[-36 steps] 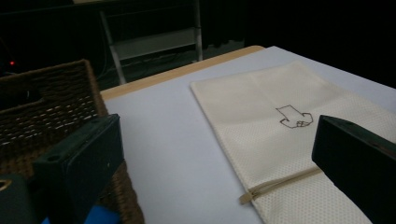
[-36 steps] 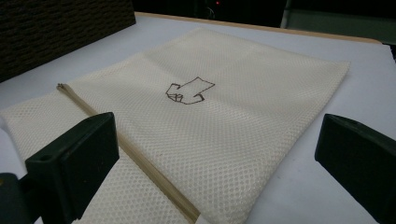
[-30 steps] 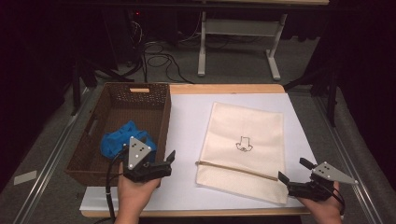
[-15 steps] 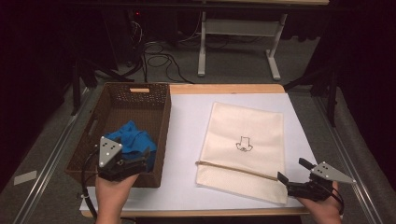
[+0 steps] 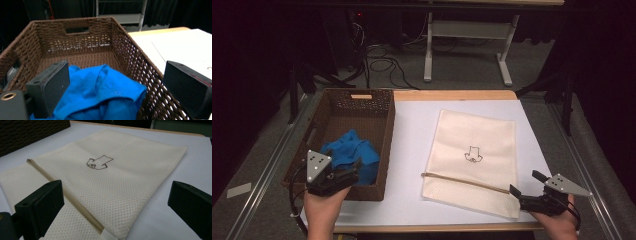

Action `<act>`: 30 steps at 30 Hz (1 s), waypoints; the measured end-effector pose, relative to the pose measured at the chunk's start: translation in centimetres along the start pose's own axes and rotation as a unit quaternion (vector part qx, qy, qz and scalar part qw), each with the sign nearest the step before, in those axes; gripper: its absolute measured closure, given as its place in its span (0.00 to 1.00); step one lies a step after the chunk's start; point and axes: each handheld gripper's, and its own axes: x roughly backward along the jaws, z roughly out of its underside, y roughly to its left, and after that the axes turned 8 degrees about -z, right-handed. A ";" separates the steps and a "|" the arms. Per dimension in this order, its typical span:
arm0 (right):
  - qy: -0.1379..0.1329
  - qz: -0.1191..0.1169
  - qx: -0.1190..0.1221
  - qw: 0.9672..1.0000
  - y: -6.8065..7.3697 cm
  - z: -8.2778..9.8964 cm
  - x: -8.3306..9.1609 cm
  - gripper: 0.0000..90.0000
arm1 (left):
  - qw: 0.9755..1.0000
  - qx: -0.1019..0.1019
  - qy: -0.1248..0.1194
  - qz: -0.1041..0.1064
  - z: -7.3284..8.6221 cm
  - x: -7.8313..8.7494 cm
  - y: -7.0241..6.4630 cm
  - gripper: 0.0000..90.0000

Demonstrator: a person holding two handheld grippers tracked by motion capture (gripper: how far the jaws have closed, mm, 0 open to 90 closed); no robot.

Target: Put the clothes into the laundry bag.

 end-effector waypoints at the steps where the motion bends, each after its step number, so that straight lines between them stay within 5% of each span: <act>1: 0.000 0.000 0.002 1.000 0.0 0.0 0.0 0.01 | 1.000 0.000 -0.002 0.001 -0.1 0.0 0.0 0.10; 7: 0.002 -0.003 0.001 1.000 0.0 0.1 0.1 0.01 | 1.000 -0.005 -0.003 -0.001 -1.1 -0.6 -0.5 0.12; 19: 0.002 -0.005 0.001 1.000 0.0 0.1 0.2 0.01 | 0.999 -0.010 0.035 0.001 -3.4 -4.2 -0.8 0.10; 22: 0.002 -0.004 0.000 1.000 0.0 0.1 0.2 0.01 | 0.999 0.004 0.053 0.007 -3.7 -5.3 -0.6 0.09; 30: 0.003 -0.005 0.001 1.000 -0.2 0.2 0.3 0.02 | 0.995 -0.003 0.101 0.002 -4.3 -8.2 -0.2 0.08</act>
